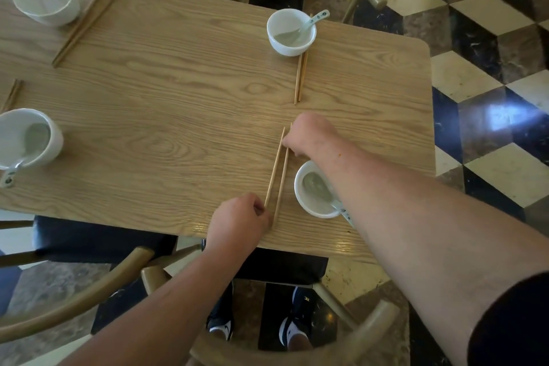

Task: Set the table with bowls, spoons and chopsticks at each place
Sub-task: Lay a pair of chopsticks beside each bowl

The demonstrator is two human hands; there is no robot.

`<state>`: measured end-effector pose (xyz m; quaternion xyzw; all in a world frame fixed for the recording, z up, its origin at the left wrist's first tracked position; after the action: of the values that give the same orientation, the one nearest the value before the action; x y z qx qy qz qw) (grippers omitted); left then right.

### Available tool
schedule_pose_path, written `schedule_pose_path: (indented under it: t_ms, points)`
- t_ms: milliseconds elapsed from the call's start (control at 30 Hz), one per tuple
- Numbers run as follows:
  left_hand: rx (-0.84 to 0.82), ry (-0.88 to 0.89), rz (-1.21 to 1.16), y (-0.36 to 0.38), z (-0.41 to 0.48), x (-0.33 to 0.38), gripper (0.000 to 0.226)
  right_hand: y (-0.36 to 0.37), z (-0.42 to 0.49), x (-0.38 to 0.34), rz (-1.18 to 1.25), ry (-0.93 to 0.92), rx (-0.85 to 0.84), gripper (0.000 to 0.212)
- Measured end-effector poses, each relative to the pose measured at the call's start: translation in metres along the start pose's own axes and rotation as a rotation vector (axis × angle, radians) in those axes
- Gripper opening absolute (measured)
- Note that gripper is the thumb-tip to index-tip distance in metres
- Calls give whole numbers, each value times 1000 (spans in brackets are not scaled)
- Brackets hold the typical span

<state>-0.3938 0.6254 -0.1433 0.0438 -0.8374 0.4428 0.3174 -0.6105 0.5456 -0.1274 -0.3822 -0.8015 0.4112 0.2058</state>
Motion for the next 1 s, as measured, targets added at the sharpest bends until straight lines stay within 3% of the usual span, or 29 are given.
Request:
schedule_pose_path:
  t_ms: [233,633,733,833,1000]
  points:
    - [39,-11,-35,1,13,1,21,5,-5,-3,1,42,-103,36]
    - [3,-27,-64,3,17,-1,19,11,-7,-9,4,25,-171,41]
    - [-11,-45,-52,0,17,-1,20,2,-7,-3,47,32,-147,33]
    - [14,-43,-35,-7,22,4,29,-24,-20,24,128,-69,23,14]
    - [73,14,-34,-12,39,23,49,-12,-61,103,271,-151,-91,42]
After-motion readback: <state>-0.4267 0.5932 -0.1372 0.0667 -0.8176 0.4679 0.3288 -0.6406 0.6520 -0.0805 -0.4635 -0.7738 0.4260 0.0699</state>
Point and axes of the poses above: each hand's wrist, its own z-axis towards the middle knuckle, its own y-axis out of the palm, x = y × z, the point moved 7 cm from there along z, towards the middle knuckle, and after that the axes turned 13 degrees about y, right-handed, at the moved point
